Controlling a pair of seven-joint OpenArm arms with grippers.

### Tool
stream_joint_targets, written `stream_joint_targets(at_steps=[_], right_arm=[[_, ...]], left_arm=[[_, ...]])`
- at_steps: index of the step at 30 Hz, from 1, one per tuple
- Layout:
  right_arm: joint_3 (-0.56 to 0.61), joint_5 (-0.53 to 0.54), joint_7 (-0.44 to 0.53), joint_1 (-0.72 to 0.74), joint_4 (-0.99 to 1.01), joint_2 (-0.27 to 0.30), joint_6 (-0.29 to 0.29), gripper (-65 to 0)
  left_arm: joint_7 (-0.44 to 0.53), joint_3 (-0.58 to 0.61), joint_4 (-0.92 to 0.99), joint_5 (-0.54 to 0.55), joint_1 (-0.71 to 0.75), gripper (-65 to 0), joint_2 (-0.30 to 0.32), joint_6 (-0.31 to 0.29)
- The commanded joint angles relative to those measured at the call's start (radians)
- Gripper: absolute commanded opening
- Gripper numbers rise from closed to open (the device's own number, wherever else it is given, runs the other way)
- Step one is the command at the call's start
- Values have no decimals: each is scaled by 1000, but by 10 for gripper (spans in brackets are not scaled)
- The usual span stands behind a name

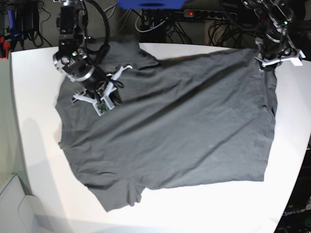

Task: Layout the t-shirt on the table in an organized manner, then fold the t-shirt properly
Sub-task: 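Pull the shirt hem outward with the left gripper to stretch it flat, then release the shirt and move both grippers to the shirt's side edges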

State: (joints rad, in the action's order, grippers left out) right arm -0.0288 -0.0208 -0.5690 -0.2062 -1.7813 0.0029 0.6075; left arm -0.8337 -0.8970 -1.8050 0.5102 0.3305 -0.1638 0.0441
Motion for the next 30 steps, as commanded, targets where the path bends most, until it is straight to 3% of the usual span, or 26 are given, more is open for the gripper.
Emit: stream_joint_targets(at_steps=[1,3,5,11,16,21,30], right_arm=[[0,14,27,9,-16,7,5,-650],[0,14,27,9,-16,9,5,-650],[-1,14,27,12,-16,10,5,-650],[-1,14,27,18,-16,10,5,-650],[-1,12,27,24,-16,12,5,-650],[7,12,25,63,62,33,5,-650],[-1,9,25,129,217,62,5,-650]], left_arm=[[20,-4,-22,12,20,-277,7,-8],[23,-4,-23,54,54,-178,7,-8],[23,-18,-23,137,86,-122,7,-8],[11,-95,-69,364,126,-119,16,-8],[9,-73,-167,408,118,-119,20,-6],[9,17,-154,380,-1,-121,69,1],[20,134,146,3,-259,-121,134,-3]])
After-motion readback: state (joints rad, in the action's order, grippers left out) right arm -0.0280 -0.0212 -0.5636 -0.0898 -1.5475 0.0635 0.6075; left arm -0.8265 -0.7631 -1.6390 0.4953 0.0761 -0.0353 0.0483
